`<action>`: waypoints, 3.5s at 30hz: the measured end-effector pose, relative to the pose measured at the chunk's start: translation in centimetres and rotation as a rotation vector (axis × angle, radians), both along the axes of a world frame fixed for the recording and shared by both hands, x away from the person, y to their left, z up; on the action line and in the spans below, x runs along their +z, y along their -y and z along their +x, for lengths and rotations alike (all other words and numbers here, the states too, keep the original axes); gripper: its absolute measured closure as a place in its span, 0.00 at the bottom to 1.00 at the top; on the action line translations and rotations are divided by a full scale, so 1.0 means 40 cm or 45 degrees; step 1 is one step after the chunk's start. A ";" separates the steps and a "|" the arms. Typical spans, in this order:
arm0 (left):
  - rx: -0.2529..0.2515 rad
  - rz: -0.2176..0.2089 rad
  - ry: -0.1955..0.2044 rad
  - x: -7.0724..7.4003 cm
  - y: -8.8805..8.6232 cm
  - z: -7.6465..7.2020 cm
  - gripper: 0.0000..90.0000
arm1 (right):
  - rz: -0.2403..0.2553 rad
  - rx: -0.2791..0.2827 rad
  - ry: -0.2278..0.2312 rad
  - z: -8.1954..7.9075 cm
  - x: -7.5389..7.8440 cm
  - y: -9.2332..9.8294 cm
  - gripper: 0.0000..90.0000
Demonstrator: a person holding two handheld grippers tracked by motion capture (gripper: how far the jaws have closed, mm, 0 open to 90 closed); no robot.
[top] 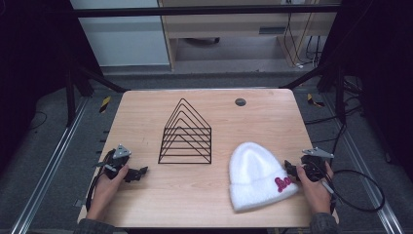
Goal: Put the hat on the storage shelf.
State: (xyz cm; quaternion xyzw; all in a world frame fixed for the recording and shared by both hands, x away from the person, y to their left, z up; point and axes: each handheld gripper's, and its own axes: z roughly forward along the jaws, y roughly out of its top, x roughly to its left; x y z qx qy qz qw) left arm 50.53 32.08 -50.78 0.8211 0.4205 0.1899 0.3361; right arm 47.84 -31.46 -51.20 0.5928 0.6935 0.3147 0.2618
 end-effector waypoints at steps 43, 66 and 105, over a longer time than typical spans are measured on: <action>0.018 -0.007 -0.005 0.000 0.003 -0.007 0.00 | -0.077 0.520 -0.106 0.111 0.216 -0.196 0.54; 0.014 -0.004 -0.003 0.000 0.003 -0.007 0.00 | -0.117 0.574 -0.294 0.187 0.121 -0.291 0.72; -0.007 -0.235 0.257 0.166 0.069 -0.072 0.09 | 0.077 0.615 0.536 -0.097 0.568 -0.337 0.94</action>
